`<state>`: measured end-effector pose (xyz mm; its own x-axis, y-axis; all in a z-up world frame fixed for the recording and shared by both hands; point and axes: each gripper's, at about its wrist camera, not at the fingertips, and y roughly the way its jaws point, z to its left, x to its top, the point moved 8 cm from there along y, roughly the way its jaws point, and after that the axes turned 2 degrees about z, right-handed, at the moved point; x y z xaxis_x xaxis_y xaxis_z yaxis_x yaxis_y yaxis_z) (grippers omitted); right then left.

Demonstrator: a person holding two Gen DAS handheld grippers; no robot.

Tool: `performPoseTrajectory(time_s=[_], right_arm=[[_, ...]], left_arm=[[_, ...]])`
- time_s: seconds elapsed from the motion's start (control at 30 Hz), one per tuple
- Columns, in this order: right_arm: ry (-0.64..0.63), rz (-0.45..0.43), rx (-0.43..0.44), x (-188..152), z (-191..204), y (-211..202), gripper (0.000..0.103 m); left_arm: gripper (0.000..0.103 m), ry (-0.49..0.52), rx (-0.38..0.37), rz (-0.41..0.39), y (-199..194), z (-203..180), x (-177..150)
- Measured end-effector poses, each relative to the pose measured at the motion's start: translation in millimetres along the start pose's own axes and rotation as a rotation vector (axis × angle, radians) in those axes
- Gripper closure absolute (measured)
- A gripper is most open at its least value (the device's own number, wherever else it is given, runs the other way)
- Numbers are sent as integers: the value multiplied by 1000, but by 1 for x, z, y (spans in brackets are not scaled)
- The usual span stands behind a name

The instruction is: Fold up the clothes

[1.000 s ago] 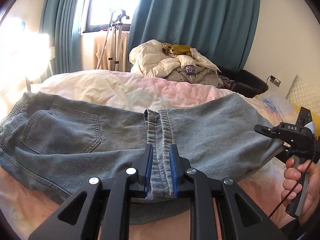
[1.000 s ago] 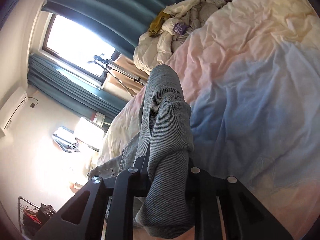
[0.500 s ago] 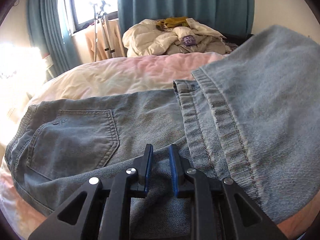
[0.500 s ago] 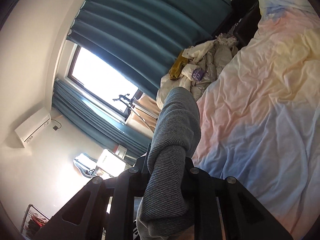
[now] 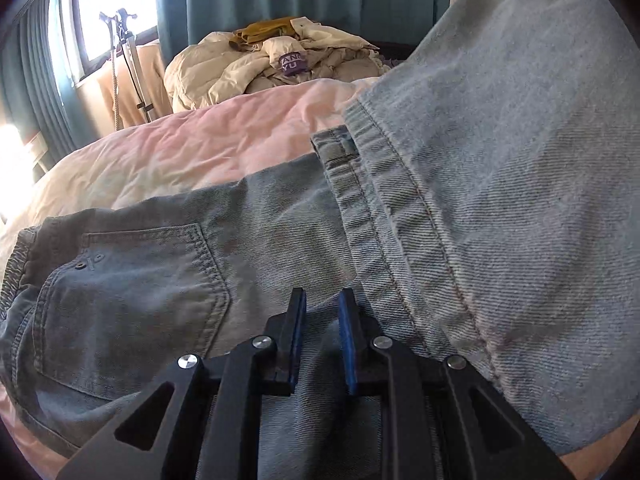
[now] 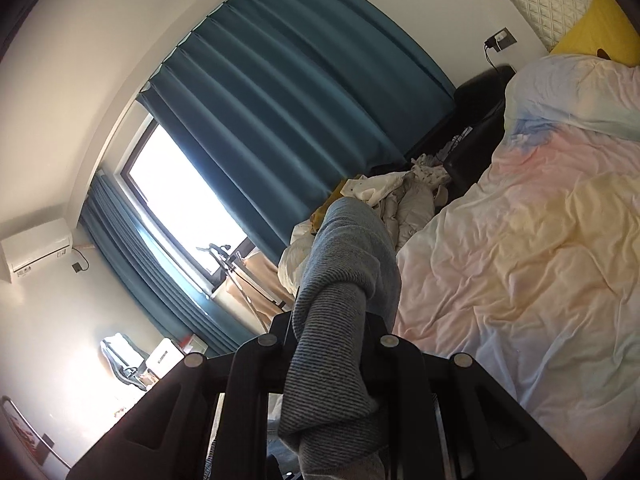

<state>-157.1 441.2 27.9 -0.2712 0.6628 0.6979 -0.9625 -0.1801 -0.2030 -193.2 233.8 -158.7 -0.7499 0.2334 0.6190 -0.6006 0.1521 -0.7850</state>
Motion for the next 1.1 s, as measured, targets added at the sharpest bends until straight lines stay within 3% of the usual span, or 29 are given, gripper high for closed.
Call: performPoseTrajectory(time_s=[0.13,0.47,0.67,0.8,0.93,1.1], right_arm=[[-69,11,-22,-12,24,9,87],[-293,31,-90,-58,110,27,87],[-418,19,-132,-98,165,38,87],[-489,28,-156,-134,205,53,87],[-602,42,-177,-184,248,71,87],[-697,84,-178,-260,288,100,87]], left_arm=[[86,-2,50,-4,-30,35,-1],[86,-123,155,-38,-118,146,-11],[86,-212,151,-73,-157,207,-22],[86,-270,144,-139,-176,251,-25],[86,-339,108,-145,-177,291,-34],[86,-378,144,-194,-187,336,-44]])
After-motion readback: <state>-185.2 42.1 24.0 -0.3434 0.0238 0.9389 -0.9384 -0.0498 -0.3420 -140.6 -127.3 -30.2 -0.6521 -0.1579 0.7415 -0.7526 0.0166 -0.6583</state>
